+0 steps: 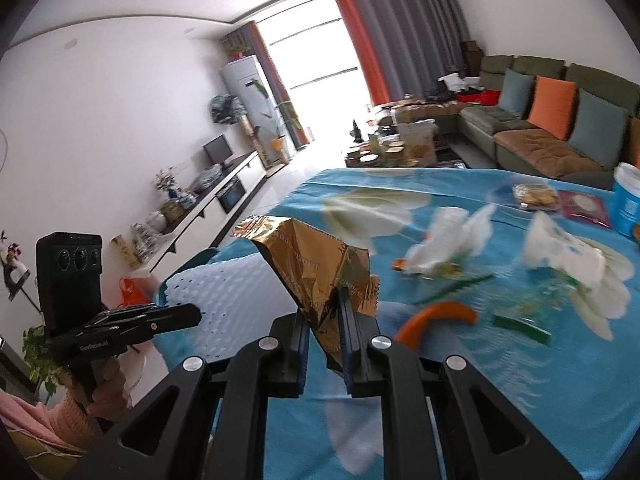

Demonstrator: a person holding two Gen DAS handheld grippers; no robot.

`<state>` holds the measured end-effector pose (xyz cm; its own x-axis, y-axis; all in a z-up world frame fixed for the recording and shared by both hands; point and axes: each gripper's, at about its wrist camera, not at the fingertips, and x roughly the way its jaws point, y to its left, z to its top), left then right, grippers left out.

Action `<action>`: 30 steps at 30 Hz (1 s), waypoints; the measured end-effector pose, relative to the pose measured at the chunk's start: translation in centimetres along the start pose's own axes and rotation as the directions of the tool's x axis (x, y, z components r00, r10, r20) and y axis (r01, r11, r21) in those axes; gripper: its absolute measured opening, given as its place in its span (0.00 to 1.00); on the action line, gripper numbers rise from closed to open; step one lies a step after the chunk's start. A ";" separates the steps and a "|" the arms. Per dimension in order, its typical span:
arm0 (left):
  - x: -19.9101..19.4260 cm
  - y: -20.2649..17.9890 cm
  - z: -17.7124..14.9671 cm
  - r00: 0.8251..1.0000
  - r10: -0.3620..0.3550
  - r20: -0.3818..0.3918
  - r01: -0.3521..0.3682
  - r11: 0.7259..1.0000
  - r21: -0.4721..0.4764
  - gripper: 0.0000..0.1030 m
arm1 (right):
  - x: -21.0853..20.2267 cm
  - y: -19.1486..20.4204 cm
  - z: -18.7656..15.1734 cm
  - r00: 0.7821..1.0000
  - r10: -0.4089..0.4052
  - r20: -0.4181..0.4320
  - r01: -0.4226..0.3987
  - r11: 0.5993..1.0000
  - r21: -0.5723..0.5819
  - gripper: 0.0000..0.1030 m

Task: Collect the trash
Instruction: 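Grasp a white foam net with the left tool while the right tool grasps a gold wrapper, then carry the foam net and gold wrapper over the teal bin with both tools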

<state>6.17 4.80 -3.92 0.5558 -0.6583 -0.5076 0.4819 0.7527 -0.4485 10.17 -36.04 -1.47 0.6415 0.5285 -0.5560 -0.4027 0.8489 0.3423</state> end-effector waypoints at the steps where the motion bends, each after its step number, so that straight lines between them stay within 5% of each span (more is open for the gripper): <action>1: -0.3 0.2 0.0 1.000 0.007 0.006 -0.007 1.000 -0.004 0.09 | 0.2 0.3 0.1 1.000 0.009 -0.002 -0.009 1.000 -0.005 0.12; 30: -8.6 5.3 -0.2 0.967 0.209 0.146 -0.192 0.974 -0.123 0.09 | 7.3 8.1 2.4 0.968 0.222 -0.115 -0.233 0.968 -0.090 0.12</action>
<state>3.77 14.48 -2.08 0.7369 -0.4786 -0.4774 0.2793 0.8587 -0.4297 13.15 -25.30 -0.96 0.4562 0.6999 -0.5496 -0.5980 0.6984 0.3931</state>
